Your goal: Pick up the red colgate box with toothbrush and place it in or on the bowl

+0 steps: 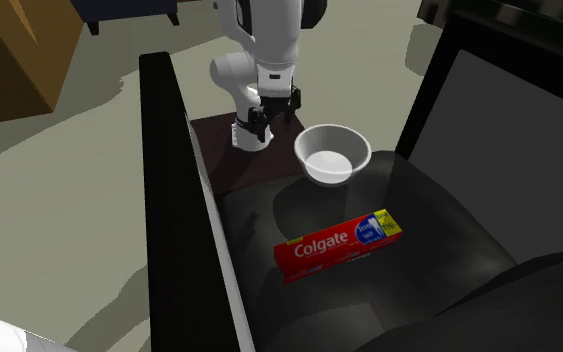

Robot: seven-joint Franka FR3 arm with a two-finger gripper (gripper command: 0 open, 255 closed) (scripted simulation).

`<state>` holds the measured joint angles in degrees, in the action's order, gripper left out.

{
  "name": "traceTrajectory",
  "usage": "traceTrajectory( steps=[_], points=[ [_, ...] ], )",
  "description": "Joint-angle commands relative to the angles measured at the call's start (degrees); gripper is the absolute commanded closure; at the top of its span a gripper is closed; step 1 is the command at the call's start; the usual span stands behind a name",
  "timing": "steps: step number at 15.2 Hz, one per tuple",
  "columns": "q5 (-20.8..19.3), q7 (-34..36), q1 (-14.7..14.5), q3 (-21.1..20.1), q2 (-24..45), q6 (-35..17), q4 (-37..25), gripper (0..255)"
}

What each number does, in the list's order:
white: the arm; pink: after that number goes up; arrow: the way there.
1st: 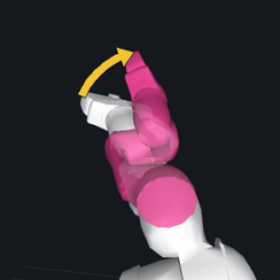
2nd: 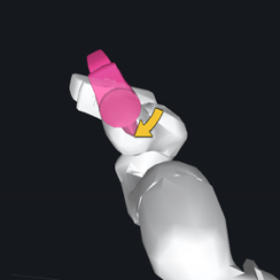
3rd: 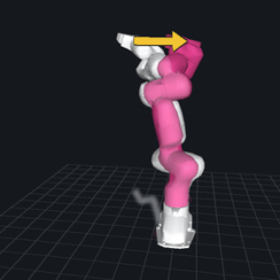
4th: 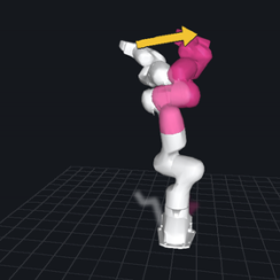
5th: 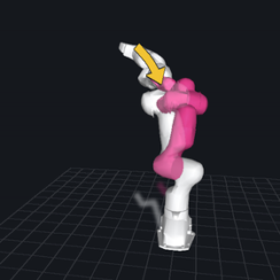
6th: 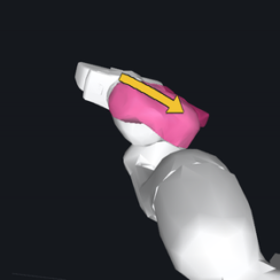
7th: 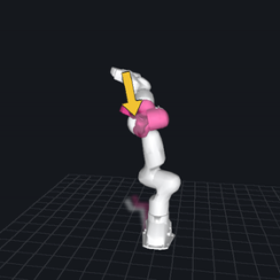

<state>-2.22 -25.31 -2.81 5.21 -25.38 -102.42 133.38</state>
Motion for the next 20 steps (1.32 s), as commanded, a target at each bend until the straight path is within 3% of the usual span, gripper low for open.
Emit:
traceTrajectory(
  steps=[1,10,20],
  points=[
    [-0.51,-5.71,-0.56,1.59,4.71,-1.46,-3.74,0],
    [1.57,-27.82,-2.61,4.57,24.32,-6.4,-20.07,0],
    [5.08,-48.3,-2.39,1.78,45.71,-4.99,-44.55,0]
  ],
)
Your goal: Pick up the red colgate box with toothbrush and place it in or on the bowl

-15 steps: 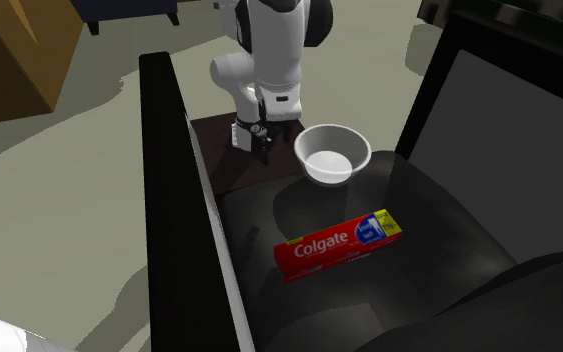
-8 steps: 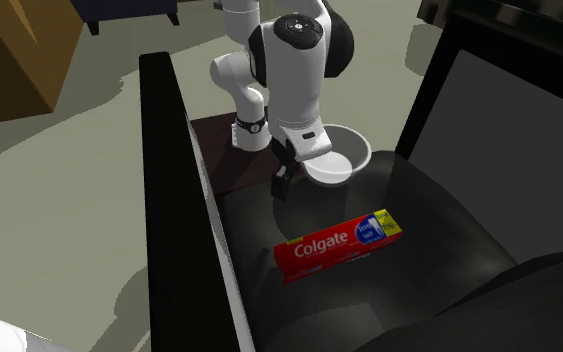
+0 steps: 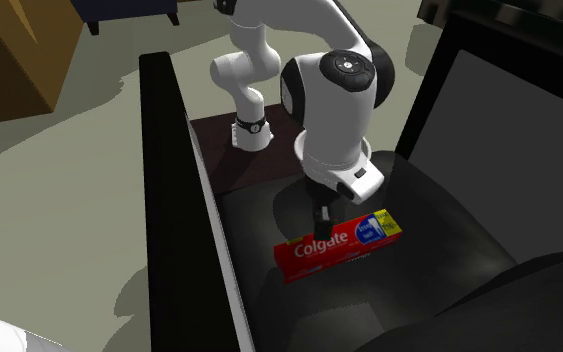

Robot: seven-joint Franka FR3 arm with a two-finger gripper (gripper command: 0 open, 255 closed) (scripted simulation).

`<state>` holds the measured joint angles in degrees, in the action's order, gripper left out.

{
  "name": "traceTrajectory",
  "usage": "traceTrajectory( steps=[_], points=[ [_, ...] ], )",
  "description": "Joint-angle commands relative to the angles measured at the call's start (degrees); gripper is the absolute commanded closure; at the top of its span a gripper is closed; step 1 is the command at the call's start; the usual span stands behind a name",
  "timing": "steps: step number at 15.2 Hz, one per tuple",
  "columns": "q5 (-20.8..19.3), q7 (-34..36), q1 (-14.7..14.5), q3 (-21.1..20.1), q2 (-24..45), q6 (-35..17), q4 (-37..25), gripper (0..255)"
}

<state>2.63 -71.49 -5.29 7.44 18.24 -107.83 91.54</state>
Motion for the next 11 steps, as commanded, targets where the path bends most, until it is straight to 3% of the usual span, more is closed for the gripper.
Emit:
traceTrajectory(
  steps=[1,3,11],
  points=[
    [0.39,-3.85,0.14,-0.95,4.25,0.95,-5.58,0],
    [0.57,-6.97,0.19,-1.95,8.38,2.15,-11.26,0],
    [0.7,-7.09,0.12,-2.07,9.3,-3.21,-6.8,0]
  ],
)
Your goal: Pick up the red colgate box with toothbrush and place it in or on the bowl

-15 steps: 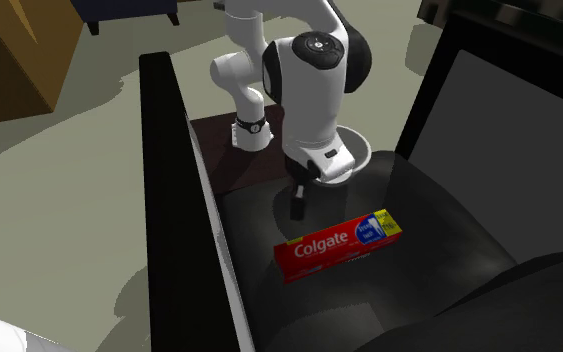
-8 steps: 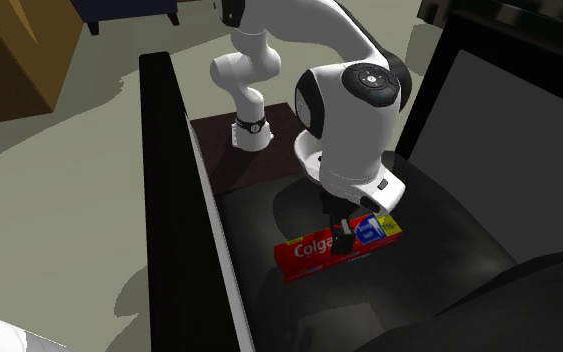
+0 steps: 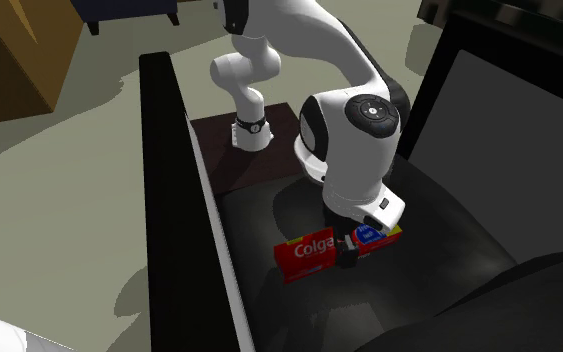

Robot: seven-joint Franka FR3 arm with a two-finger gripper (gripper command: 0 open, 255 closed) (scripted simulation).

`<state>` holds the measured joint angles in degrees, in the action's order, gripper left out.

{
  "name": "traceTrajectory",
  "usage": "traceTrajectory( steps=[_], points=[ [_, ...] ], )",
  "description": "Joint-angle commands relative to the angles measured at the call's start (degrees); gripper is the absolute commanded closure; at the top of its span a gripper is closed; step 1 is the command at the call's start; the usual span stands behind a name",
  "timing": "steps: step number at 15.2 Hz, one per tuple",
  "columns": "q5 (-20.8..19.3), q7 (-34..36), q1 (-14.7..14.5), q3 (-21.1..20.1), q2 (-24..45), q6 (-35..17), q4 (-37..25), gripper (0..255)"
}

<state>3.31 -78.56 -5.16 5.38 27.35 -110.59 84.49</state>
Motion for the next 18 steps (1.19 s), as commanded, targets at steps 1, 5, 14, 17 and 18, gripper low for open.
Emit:
traceTrajectory(
  steps=[1,5,14,17,18],
  points=[
    [0.02,-0.02,-0.01,-0.02,0.2,-0.45,0.23,0],
    [0.02,-0.02,-0.01,-0.02,0.2,-0.45,0.22,0],
    [0.02,-0.01,-0.01,-0.02,0.16,-0.45,0.26,255],
    [0.02,-0.02,-0.01,-0.02,0.17,-0.45,0.26,255],
    [0.02,-0.02,-0.01,-0.02,0.2,-0.45,0.22,255]
  ],
)
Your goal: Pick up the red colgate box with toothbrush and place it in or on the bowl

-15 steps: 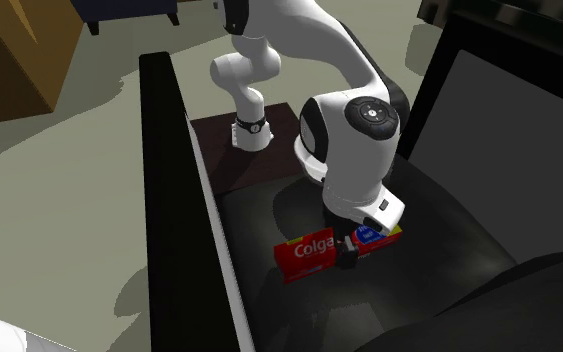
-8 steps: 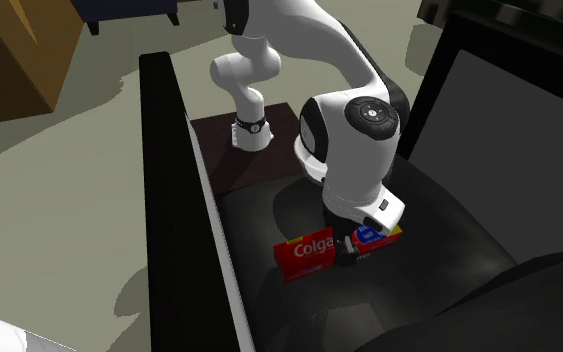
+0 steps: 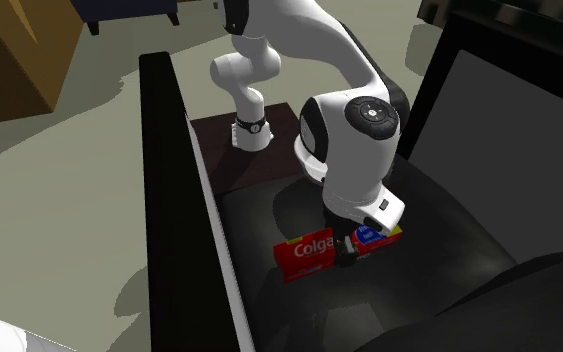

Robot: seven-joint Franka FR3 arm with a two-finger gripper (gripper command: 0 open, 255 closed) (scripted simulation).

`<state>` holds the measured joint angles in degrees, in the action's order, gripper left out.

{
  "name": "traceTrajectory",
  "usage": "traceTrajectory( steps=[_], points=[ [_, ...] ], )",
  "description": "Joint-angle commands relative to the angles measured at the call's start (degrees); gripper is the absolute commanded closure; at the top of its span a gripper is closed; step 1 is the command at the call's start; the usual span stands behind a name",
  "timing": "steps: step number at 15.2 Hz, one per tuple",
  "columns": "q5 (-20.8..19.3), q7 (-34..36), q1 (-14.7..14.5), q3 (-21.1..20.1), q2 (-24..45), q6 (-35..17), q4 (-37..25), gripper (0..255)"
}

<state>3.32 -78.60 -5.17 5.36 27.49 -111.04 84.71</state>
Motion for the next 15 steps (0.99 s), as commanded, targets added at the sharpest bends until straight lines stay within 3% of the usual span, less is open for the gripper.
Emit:
traceTrajectory(
  steps=[1,15],
  points=[
    [-0.02,0.04,0.01,0.02,-0.14,0.68,-0.48,255],
    [-0.23,0.32,0.17,0.14,-1.35,10.83,-9.43,255]
  ],
)
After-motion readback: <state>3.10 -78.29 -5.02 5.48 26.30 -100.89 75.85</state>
